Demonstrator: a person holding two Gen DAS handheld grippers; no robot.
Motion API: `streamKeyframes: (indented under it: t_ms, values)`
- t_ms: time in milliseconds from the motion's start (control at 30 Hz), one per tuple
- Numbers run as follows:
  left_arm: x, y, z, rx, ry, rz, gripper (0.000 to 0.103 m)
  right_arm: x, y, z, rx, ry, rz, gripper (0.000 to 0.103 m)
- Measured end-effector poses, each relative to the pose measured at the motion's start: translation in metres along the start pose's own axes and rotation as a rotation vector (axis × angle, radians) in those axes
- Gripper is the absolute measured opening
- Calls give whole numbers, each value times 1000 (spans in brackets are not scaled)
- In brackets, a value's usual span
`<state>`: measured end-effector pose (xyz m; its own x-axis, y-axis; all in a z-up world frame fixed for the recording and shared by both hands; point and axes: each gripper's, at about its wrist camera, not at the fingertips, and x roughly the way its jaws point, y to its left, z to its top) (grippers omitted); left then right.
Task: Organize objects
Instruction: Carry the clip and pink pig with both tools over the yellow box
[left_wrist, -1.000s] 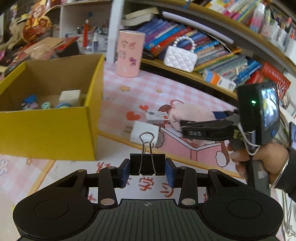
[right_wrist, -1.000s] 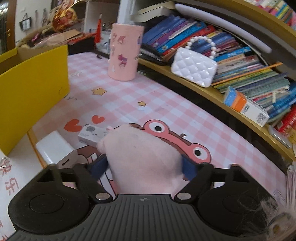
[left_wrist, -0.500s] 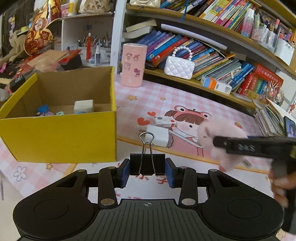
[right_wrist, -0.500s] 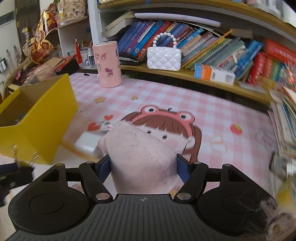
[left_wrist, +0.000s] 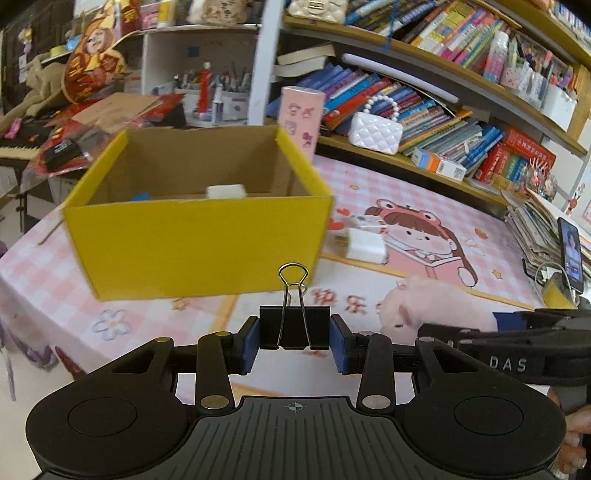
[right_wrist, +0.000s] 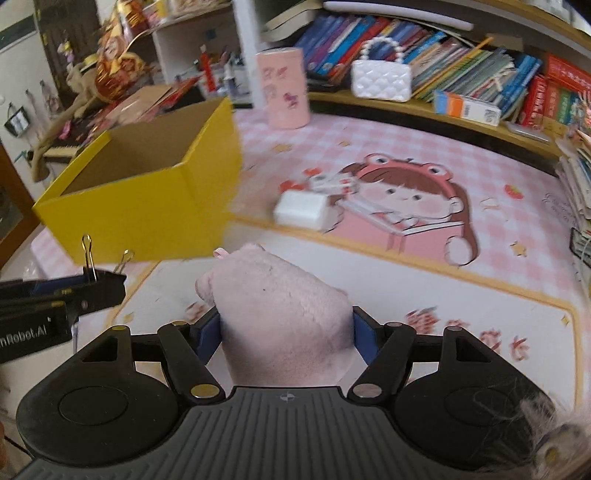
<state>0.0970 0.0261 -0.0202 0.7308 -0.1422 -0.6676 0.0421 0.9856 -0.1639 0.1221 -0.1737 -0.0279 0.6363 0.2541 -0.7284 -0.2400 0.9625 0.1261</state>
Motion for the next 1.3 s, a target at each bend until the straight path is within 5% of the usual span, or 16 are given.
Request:
streamKeyframes:
  t_ms: [367,733,1100,1300]
  values:
    - [-35,64,-16,4,-2,-2,38,-4,90,-22,-80,7,29,69]
    - [-62,109,-9,-9,-57,-19,38,-3,136,-21,-45,-15,39,69]
    - [-61,123,63,-47,-278,-26,38,-16,154,54,-109,-208,26,69]
    - [-34,121,97,-54,-311,18,38,5,142,114,-126,-313,18,69]
